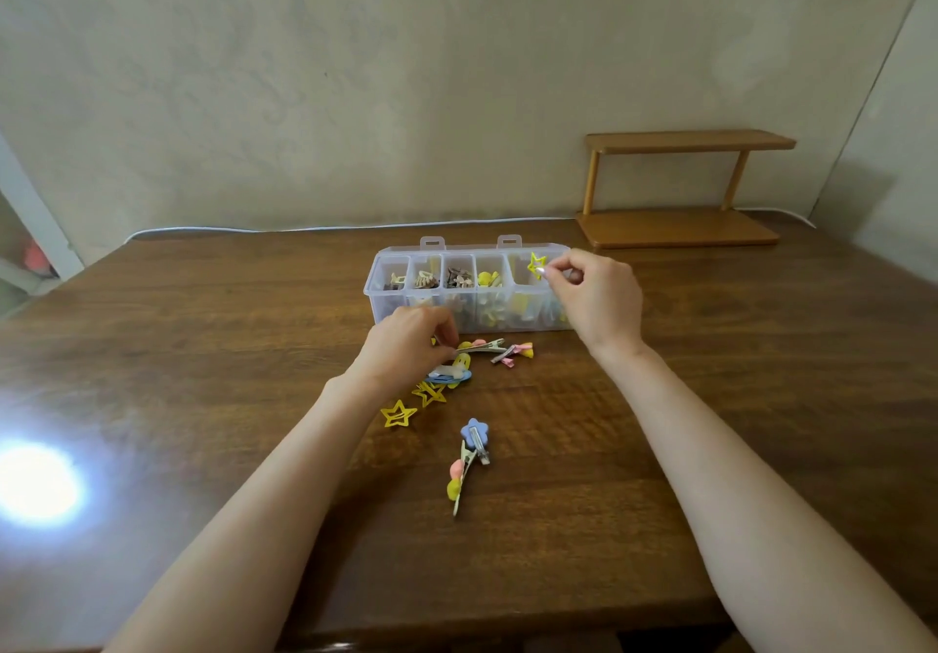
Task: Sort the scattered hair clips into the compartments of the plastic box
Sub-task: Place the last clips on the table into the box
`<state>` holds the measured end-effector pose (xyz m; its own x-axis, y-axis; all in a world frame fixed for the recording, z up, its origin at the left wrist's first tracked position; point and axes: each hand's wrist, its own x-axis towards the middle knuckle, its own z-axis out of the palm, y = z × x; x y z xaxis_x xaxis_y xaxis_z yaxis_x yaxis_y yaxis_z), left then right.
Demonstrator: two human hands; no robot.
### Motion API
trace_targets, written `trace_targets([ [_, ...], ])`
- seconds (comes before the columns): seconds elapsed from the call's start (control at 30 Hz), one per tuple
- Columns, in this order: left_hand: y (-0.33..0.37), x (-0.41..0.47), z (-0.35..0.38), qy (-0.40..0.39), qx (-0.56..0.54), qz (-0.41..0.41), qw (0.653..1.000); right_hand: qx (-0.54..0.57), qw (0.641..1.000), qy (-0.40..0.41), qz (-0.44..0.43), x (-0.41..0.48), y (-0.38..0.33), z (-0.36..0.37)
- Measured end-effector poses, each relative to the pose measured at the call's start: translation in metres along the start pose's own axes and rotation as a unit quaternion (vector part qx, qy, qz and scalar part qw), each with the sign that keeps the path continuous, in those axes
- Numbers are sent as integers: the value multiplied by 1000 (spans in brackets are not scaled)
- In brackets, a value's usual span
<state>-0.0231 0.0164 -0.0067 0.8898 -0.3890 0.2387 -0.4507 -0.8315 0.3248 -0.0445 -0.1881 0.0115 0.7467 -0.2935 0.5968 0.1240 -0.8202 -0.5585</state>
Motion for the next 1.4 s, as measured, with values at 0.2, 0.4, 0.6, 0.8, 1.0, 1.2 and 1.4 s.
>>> trace_targets([
  [0.2,1,0,5,9,32,-3,999,-26,999,-18,-29,0,4,2],
  [0.4,0,1,1,44,-34,-13,998,69,989,-98,-93,-5,-5,-3],
  [0.6,6,0,-3,44,-157,-29,986,-2,961,-244,-128,-12,-12,1],
  [0.8,9,0,-7,60,-213,-25,975,63,960,-271,-38,-6,-8,-1],
  [1.0,10,-1,-8,65,-208,-10,976,200,927,-316,21,-2,-11,-13],
  [1.2,7,0,-6,71,-209,-11,975,225,921,-315,37,-1,-9,-13],
  [1.4,3,1,-6,73,-181,-16,981,205,941,-269,35,-1,-8,-12],
])
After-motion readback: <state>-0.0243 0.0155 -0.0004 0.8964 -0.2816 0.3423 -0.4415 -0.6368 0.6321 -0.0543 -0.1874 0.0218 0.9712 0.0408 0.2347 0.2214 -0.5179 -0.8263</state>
